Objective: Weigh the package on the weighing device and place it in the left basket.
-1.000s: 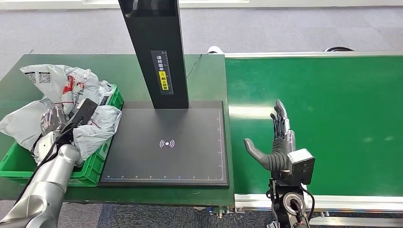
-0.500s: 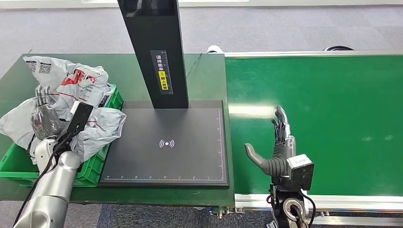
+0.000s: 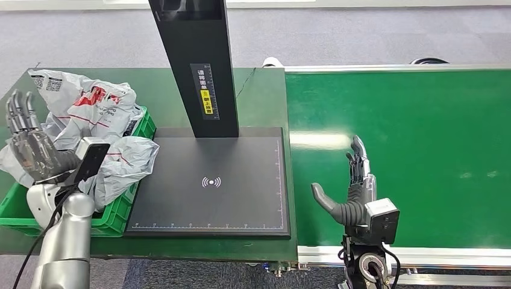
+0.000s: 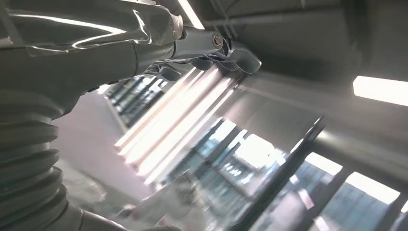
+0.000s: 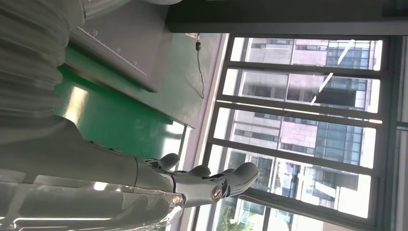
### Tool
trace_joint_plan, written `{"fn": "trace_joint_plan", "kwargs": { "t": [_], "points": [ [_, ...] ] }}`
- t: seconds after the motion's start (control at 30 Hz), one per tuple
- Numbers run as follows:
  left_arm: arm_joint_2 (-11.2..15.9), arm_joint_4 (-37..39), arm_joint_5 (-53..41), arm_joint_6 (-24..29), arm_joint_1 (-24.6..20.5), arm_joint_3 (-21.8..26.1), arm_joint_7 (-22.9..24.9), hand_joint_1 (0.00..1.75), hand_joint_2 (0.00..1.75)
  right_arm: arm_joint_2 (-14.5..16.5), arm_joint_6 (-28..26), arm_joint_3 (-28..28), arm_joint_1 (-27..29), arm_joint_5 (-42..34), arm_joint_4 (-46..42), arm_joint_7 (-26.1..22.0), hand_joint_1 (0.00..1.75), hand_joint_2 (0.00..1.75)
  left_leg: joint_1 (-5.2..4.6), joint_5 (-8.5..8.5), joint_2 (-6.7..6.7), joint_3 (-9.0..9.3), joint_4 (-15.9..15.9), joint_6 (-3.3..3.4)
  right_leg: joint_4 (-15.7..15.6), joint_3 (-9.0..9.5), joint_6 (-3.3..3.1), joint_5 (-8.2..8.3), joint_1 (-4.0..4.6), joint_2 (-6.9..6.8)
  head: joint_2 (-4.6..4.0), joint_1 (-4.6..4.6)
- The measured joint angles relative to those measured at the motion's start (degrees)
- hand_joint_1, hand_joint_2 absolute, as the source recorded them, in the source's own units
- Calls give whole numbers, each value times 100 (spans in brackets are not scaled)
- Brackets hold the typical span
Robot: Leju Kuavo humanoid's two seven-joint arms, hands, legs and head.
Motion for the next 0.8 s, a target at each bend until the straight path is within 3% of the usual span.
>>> {"fn": "trace_joint_plan", "kwargs": {
  "t": [0.1, 0.17, 0.3, 0.53, 0.67, 0.8],
  "points": [
    [-316, -373, 813, 0, 48, 392, -1017, 0, 175, 1, 3, 19, -3, -68, 3, -24, 0, 175, 0, 0, 0, -1, 0, 0, 0, -1, 0, 0, 0, 0, 0, 1],
    [-467, -649, 1412, 0, 132, 458, -1310, 0, 175, 2, 12, 33, -9, -116, 9, -29, 0, 175, 0, -1, 1, -1, 0, 0, 0, -2, 0, 0, 0, 1, 0, 0],
    [-663, -1167, 2101, -2, 302, 369, -1433, 0, 175, 2, 31, 49, -41, -178, 22, -31, 0, 175, 1, -1, -2, -2, 0, 0, 0, -2, 0, 0, 1, -1, 0, 0],
    [-808, -1672, 2379, -2, 475, 211, -1449, 0, 175, 2, 56, 92, -88, -199, 49, -31, 0, 175, 1, 0, 1, -2, 0, 0, 0, -2, 0, 0, 1, 1, 0, -1],
    [-779, -2270, 3147, -17, 779, -335, -1449, 0, 175, -9, 113, 126, -191, -289, 127, -23, 0, 175, 0, -1, 0, -3, 0, 0, -1, -5, 0, 0, 0, 0, 0, 0],
    [-555, -2514, 4166, -496, 1102, -1448, -1453, 0, 175, -20, 329, 150, -310, -481, 226, -20, 0, 175, 0, -1, -2, -5, 1, 1, -2, -5, 1, 0, -1, -1, 0, -1]
  ]
}}
